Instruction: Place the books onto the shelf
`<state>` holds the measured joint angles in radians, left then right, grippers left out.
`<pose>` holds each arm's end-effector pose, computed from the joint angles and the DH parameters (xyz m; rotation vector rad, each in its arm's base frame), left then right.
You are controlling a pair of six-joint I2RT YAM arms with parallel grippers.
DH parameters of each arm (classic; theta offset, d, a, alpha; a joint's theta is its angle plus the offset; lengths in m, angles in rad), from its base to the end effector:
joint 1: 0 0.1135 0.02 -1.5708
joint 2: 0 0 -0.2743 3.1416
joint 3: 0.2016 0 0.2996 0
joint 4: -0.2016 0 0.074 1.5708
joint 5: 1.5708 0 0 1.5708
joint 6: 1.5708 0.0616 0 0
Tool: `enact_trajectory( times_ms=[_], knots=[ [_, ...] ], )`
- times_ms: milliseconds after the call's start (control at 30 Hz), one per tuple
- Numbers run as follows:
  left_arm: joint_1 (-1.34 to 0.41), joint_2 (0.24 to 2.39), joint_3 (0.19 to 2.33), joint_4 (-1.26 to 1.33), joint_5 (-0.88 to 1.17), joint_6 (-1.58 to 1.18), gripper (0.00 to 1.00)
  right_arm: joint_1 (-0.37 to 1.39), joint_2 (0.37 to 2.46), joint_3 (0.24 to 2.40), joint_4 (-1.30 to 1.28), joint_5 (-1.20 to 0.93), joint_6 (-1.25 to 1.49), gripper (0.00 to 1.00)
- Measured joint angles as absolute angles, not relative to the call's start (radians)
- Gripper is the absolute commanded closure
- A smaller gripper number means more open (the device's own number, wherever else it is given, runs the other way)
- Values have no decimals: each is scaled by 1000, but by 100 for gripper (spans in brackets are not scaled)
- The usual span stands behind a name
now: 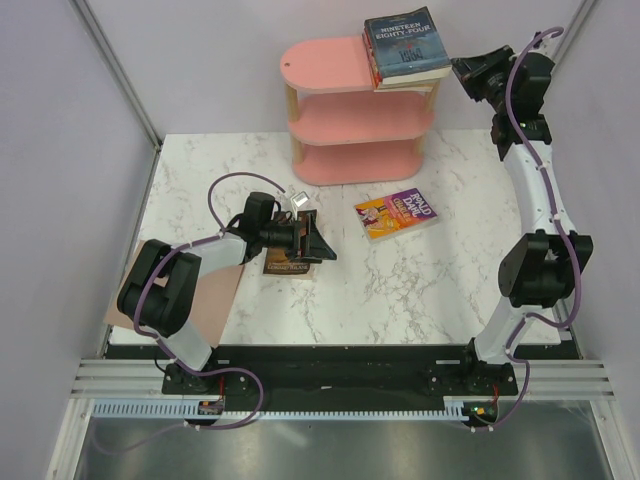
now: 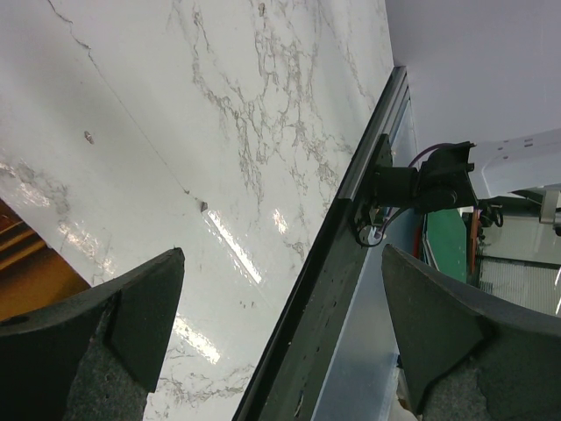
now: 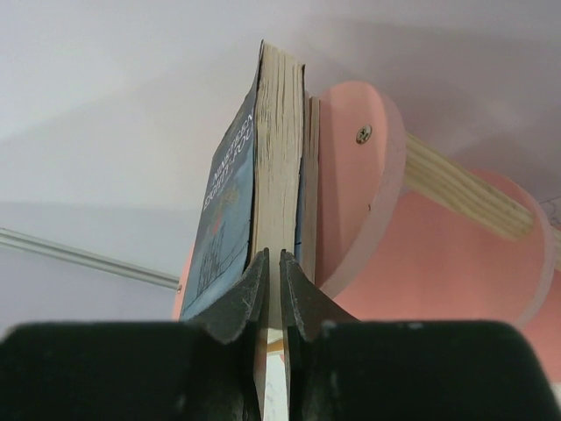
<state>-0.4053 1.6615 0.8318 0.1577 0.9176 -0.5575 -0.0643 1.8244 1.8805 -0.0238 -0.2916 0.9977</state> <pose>0.3248 -0.1926 0.1413 0.3726 2.3416 -1.5249 0.5115 -0.0152 0.4597 0.6019 1.5049 0.9548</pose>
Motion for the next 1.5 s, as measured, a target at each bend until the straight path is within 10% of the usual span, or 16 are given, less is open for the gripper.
enact_trajectory(
  times_ms=[500,1000,1500],
  knots=[
    [-405,1662,831,158,918,-557,0,-57,1832,1876,-32,-282,997,80],
    [-394,1727,993,23,751,-532,0,-36,1541,1013,6,-249,955,2],
    [1,1704,998,-192,598,-511,0,603,1763,1013,60,-216,889,6]
  ],
)
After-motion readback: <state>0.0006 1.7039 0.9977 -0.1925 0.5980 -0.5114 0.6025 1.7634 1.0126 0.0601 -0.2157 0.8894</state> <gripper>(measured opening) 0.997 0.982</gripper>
